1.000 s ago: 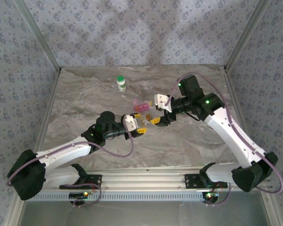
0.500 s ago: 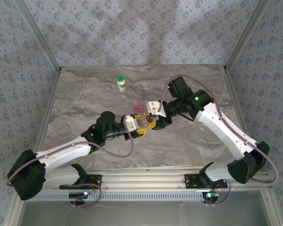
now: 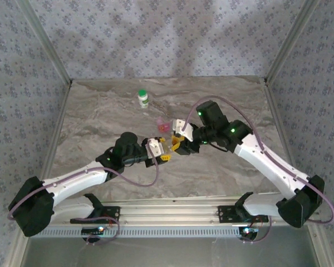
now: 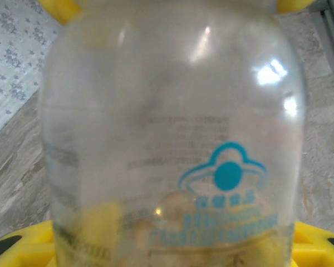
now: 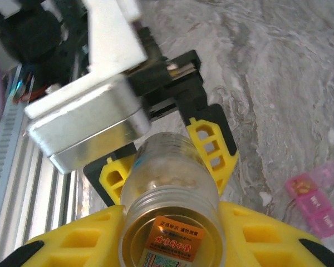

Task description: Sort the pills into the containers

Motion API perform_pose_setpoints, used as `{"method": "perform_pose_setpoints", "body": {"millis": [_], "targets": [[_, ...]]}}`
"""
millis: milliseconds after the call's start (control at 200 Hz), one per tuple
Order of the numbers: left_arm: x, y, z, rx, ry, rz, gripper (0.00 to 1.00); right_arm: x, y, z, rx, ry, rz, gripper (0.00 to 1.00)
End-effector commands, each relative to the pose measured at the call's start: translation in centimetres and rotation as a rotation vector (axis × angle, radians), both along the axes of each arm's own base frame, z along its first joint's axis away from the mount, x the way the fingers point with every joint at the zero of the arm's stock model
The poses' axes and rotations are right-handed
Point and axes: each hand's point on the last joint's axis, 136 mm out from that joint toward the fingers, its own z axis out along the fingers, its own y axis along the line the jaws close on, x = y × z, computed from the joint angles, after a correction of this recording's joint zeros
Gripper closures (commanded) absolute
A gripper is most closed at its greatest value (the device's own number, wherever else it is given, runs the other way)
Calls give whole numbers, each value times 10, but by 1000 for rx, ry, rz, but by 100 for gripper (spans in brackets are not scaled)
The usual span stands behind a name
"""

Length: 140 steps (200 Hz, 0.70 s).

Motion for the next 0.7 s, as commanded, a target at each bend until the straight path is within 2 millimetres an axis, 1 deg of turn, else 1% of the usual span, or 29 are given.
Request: {"method": "perform_pose_setpoints", "body": {"millis": [0,60,125,175,225,245,310,365,390,430,490,550,600,695], "targets": [[15,-8,63,-145,-146,31,100,28,-10,-29,0,285,-403,69],[16,-10,65,-144,-154,28,100,41,-16,-29,58,407,-563,69],[16,-13,65,-144,-159,19,100,55,-23,-27,134,511,-707,79],[16,-15,65,-146,-165,16,100,66,-30,-24,203,557,-819,78],[16,-18,65,-149,-168,18,100,72,-32,-20,283,585,-887,82],[16,-18,64,-147,-169,21,100,76,-31,-16,327,588,-902,83],[17,-21,62,-149,-176,34,100,82,-33,-11,422,613,-974,84],[18,-24,58,-144,-177,39,100,86,-36,-9,453,616,-1015,84],[19,-25,57,-142,-177,45,100,88,-36,-8,461,620,-1033,82],[20,-26,54,-137,-178,51,100,91,-39,-6,480,625,-1062,76],[20,-28,51,-127,-183,58,100,93,-39,-5,503,641,-1085,70],[21,-29,48,-120,-187,64,100,94,-39,-7,512,652,-1105,65],[22,-28,46,-119,-187,71,100,95,-41,-9,507,646,-1119,63],[21,-28,45,-122,-186,73,100,98,-49,-12,506,636,-1149,53]]}}
